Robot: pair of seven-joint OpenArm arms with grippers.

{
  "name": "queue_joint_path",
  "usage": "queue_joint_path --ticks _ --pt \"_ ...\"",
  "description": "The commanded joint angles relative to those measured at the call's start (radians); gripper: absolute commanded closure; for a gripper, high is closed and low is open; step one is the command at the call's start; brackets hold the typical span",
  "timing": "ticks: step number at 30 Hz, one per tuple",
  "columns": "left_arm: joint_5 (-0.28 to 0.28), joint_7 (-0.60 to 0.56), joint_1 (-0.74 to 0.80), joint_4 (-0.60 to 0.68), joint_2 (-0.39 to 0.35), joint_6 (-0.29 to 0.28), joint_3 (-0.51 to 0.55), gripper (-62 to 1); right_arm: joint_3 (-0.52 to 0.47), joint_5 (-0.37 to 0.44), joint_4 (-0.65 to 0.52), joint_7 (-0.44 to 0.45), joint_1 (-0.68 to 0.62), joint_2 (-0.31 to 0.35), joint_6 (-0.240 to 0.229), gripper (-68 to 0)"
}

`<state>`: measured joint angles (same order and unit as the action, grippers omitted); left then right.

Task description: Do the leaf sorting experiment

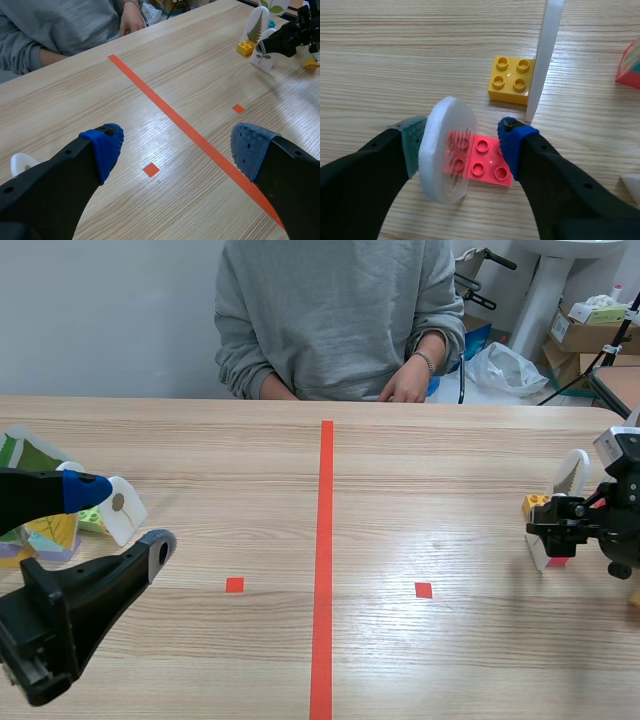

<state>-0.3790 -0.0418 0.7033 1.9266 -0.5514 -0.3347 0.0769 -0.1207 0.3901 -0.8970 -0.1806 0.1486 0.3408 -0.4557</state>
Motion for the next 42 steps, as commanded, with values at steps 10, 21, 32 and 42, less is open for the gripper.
queue_joint_path --ticks 10,21,32,42 --pt "-0.006 -0.02 -0.003 0.012 0.005 -0.002 -0.005 -46.7 -0.005 0.047 -0.061 -0.022 0.009 0.017 -0.043 -45.0" --pt "-0.006 -0.02 -0.003 0.012 0.005 -0.002 -0.005 -46.7 -0.005 0.084 -0.261 -0.071 -0.071 0.017 -0.088 -45.0" --pt "-0.006 -0.02 -0.003 0.012 0.005 -0.002 -0.005 -46.7 -0.061 0.216 -0.626 -0.121 -0.292 0.068 -0.271 -45.0" --pt "-0.006 -0.021 -0.003 0.012 0.005 -0.002 -0.005 -46.7 -0.163 0.365 -0.89 -0.169 -0.48 0.126 -0.29 -45.1"
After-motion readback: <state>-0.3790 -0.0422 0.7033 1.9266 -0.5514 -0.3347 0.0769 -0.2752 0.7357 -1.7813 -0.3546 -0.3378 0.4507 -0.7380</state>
